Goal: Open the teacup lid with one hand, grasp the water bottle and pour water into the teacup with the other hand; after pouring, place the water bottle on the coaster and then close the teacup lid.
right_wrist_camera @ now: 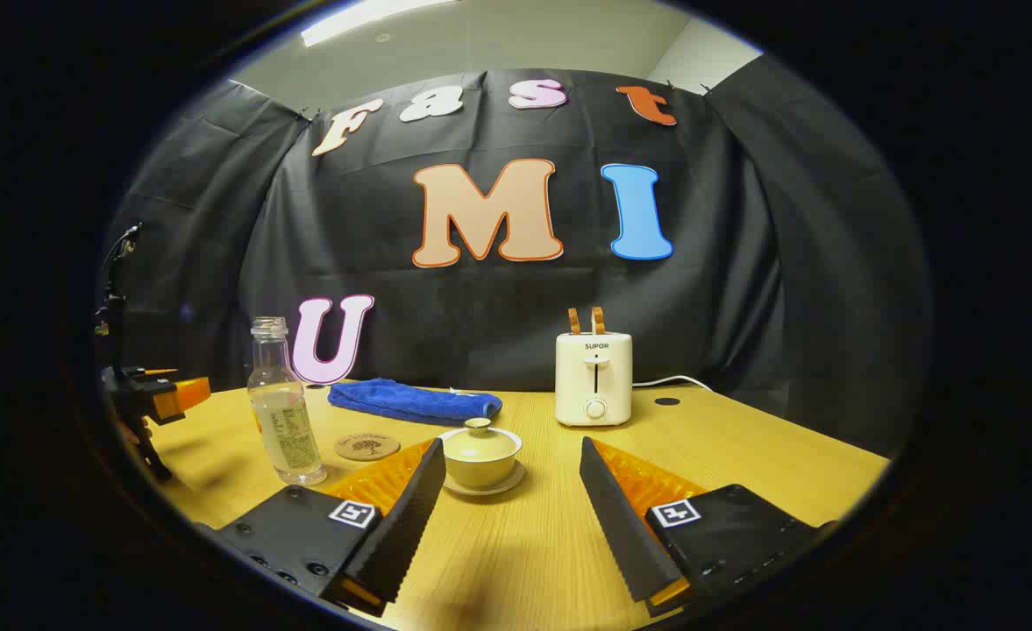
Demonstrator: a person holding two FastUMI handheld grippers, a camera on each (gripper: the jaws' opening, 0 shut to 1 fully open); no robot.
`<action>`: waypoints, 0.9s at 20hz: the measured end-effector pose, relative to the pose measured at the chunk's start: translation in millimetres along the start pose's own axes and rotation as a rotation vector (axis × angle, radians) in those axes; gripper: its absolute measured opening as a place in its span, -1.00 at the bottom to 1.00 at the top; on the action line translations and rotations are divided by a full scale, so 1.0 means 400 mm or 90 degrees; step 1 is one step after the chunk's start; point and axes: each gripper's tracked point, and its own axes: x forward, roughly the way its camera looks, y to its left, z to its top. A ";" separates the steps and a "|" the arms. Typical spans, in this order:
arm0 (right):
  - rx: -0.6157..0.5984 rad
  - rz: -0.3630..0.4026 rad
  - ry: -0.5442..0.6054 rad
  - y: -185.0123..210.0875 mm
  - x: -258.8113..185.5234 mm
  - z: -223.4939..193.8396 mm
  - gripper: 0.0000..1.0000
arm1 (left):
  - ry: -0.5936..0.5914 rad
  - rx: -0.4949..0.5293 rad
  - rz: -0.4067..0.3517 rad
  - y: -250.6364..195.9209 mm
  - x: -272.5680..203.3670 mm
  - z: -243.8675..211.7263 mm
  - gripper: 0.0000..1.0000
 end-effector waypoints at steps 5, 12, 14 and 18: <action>0.000 0.000 0.000 -0.002 0.000 0.000 0.93 | 0.000 0.000 0.006 0.003 0.000 -0.001 0.91; 0.000 0.001 -0.001 -0.003 0.000 -0.002 0.94 | 0.000 -0.001 0.006 0.004 -0.001 -0.001 0.91; 0.000 0.001 -0.001 -0.002 0.001 -0.002 0.93 | -0.001 -0.001 0.006 0.000 0.001 -0.002 0.92; 0.000 0.001 -0.001 -0.003 0.001 -0.003 0.93 | -0.002 0.000 0.007 0.001 0.001 0.000 0.91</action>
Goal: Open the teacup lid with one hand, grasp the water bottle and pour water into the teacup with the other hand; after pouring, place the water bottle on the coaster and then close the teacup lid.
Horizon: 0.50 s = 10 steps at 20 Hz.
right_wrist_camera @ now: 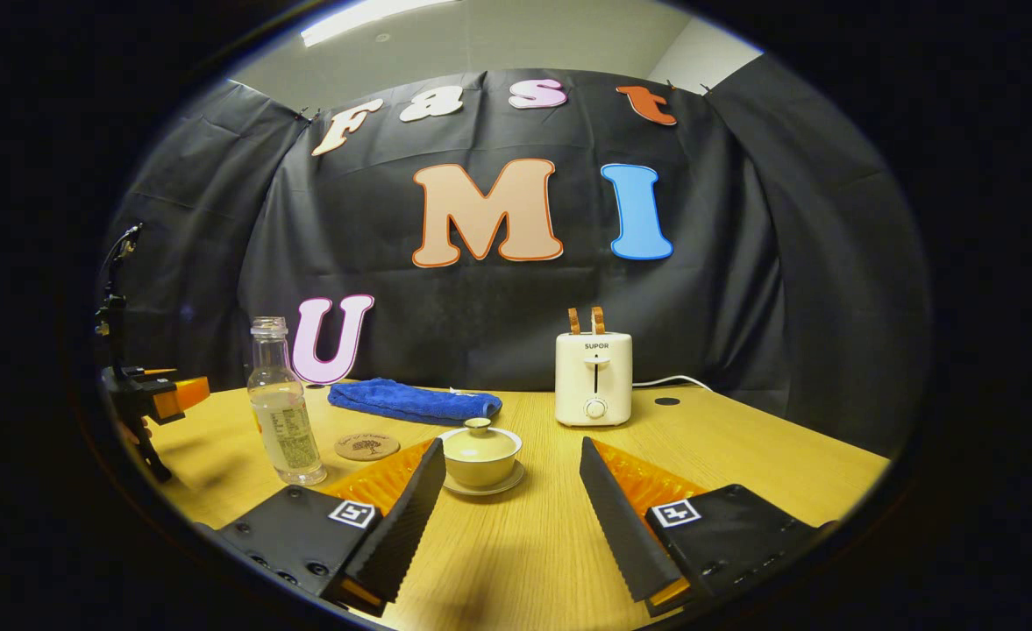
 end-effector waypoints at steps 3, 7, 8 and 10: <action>0.000 -0.007 0.000 -0.007 0.002 0.002 0.92 | 0.001 -0.001 0.000 0.000 0.001 -0.004 0.92; 0.000 -0.003 0.002 -0.001 0.002 -0.003 0.94 | 0.001 -0.001 0.000 -0.002 0.003 -0.001 0.91; 0.000 0.006 0.002 0.006 0.004 -0.004 0.92 | 0.001 -0.001 0.000 -0.001 0.003 -0.002 0.91; 0.001 0.017 0.003 0.013 0.010 -0.003 0.92 | 0.001 -0.001 0.000 0.000 -0.001 -0.003 0.92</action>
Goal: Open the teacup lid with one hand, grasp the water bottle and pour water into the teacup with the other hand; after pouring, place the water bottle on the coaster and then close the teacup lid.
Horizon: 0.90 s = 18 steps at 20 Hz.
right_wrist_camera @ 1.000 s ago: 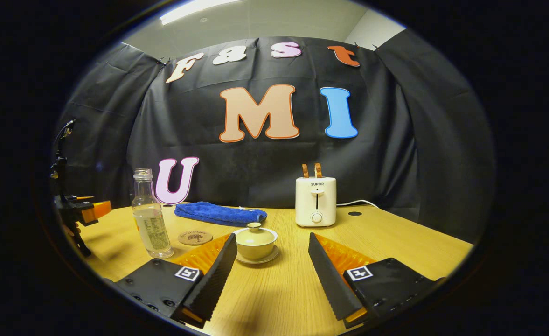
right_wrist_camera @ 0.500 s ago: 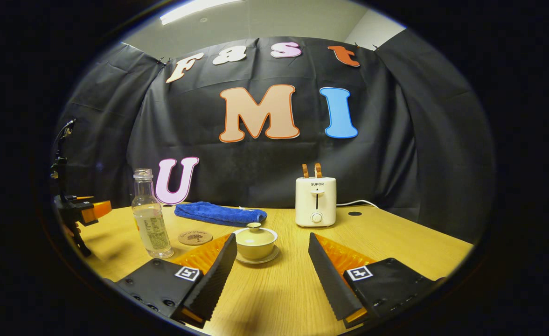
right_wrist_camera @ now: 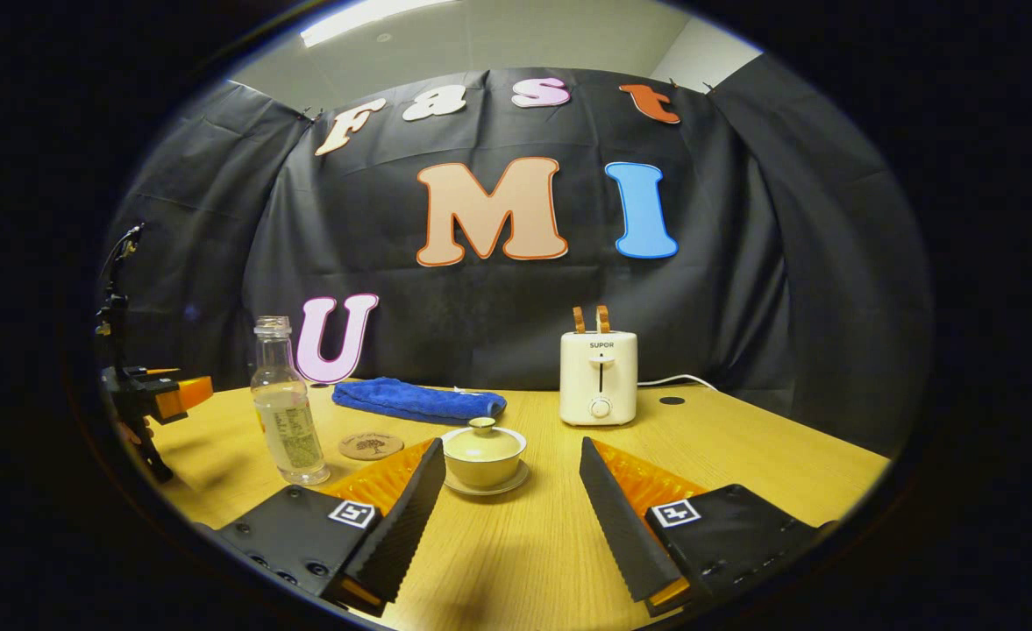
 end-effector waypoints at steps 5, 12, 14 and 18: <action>0.000 0.020 0.006 0.021 0.032 -0.005 0.92 | 0.000 0.000 0.000 0.000 0.002 0.001 0.91; 0.001 0.054 0.026 0.052 0.118 -0.023 0.92 | 0.000 0.000 -0.002 -0.001 0.001 0.004 0.91; 0.000 0.062 0.042 0.059 0.151 -0.036 0.92 | 0.000 0.000 -0.005 -0.005 0.001 0.003 0.92; -0.002 0.069 0.064 0.069 0.213 -0.044 0.97 | -0.001 0.000 -0.007 -0.006 0.003 0.004 0.91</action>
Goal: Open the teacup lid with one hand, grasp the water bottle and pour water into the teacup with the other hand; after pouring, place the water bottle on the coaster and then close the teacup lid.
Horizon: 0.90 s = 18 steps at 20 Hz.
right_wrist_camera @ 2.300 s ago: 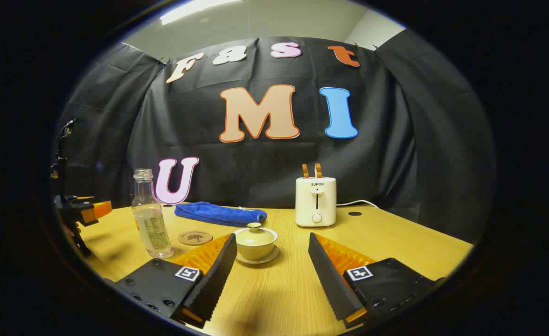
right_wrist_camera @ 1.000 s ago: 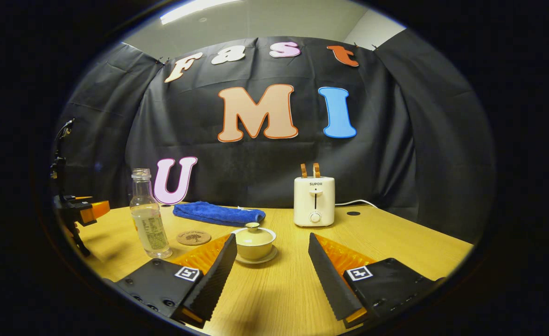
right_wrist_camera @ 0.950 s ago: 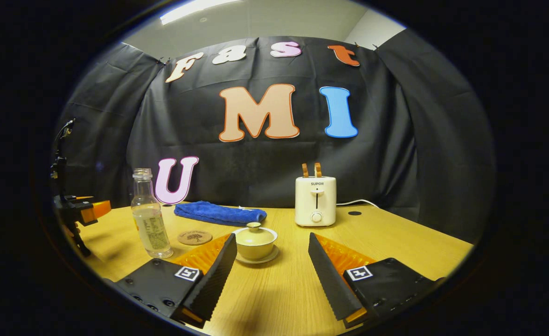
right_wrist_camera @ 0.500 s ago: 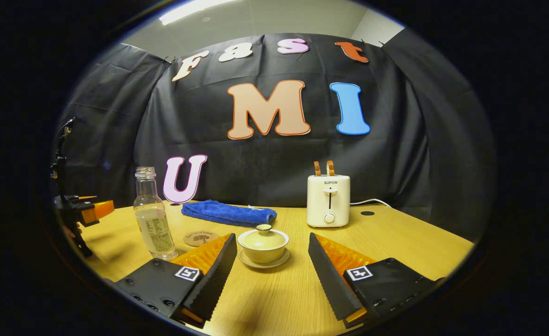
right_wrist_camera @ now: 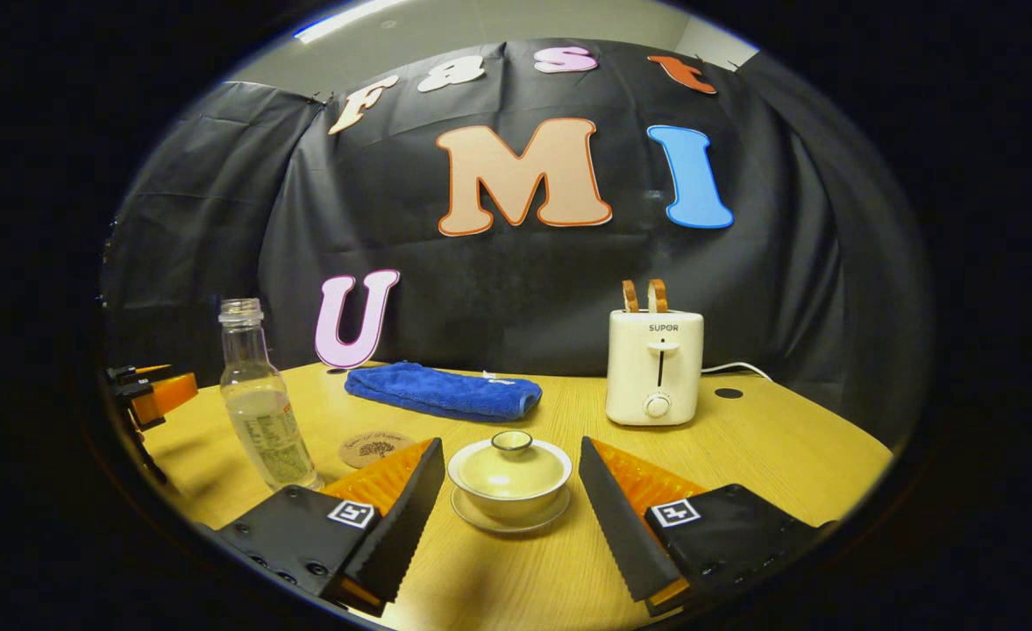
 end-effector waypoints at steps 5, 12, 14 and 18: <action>0.000 0.006 0.012 0.005 0.064 0.002 0.94 | 0.000 0.000 -0.004 -0.001 -0.001 0.000 0.91; -0.005 0.013 0.053 0.002 0.108 -0.023 0.75 | 0.000 0.000 -0.004 -0.001 0.000 0.001 0.91; -0.004 0.016 0.069 0.002 0.116 -0.036 0.58 | 0.000 0.000 -0.005 -0.002 0.000 0.002 0.92; -0.011 0.023 0.061 0.015 0.110 -0.031 0.25 | 0.001 0.000 -0.006 -0.005 0.002 0.002 0.92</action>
